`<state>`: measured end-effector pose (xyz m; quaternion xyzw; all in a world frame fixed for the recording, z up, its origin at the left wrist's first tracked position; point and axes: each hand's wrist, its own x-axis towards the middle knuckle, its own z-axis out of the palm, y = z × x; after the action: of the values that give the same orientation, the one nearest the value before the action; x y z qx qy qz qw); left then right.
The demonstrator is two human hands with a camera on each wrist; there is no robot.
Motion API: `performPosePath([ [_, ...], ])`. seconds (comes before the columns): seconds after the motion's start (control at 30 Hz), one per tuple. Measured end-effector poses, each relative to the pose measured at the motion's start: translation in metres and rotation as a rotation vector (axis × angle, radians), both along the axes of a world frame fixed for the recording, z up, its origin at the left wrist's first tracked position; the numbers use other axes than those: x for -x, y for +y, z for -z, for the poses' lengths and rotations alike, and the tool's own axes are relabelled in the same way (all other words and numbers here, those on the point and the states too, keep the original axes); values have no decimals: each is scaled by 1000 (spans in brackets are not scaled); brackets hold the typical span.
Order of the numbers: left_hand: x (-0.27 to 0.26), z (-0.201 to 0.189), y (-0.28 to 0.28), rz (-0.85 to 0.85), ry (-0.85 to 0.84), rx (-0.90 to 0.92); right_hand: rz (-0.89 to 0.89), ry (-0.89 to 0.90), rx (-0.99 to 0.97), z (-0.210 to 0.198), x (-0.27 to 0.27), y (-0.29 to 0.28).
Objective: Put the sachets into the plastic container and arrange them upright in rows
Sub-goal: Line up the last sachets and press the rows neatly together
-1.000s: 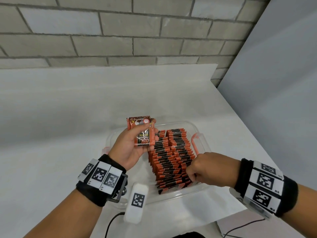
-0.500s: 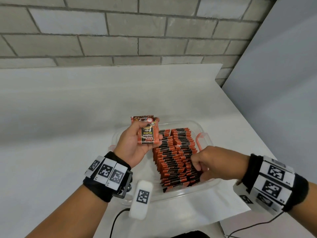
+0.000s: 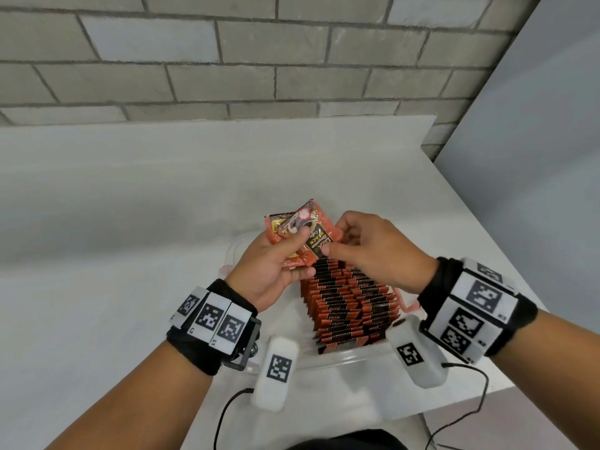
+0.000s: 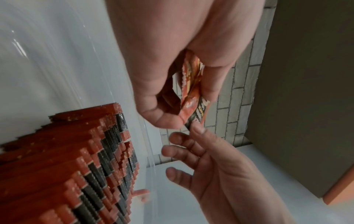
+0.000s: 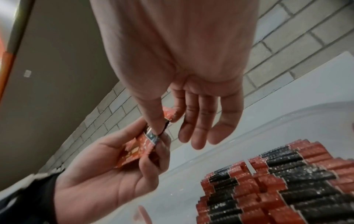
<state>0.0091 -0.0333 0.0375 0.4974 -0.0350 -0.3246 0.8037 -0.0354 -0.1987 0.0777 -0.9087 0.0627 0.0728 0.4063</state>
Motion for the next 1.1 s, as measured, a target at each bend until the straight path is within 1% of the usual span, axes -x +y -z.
performPosePath([
  [0.03,0,-1,2,6,-1,-13,34,-5,-65,-1,-2,0],
  [0.13,-2,-5,6,20,11,-9,163,-14,-360,-4,-4,2],
  [0.17,-3,-7,7,26,10,-4,182,-27,-404,-6,-4,2],
  [0.3,-2,-8,5,-1,-34,-48,174,-50,-382,-10,-2,4],
  [0.37,-1,-7,4,14,-66,-74,167,-43,-393,-9,1,4],
  [0.43,0,-8,4,27,-88,-77,151,-26,-420,-10,4,1],
  [0.5,-1,-9,5,5,-74,-57,118,-9,-418,-11,10,-6],
  [0.57,-4,-10,7,-22,-44,-22,38,19,-349,-11,21,-14],
  [0.7,-7,-9,11,-38,-11,35,-228,70,-43,3,47,-23],
  [0.73,-8,-8,11,-37,-6,48,-281,74,8,7,51,-23],
  [0.83,-8,-8,9,-28,-1,60,-408,91,66,16,59,-20],
  [0.93,-8,-8,8,-21,1,56,-503,122,117,22,60,-15],
  [1.03,-8,-8,8,-19,9,52,-547,77,315,31,63,-7],
  [1.1,-7,-8,8,-20,13,50,-572,73,399,33,63,-2],
])
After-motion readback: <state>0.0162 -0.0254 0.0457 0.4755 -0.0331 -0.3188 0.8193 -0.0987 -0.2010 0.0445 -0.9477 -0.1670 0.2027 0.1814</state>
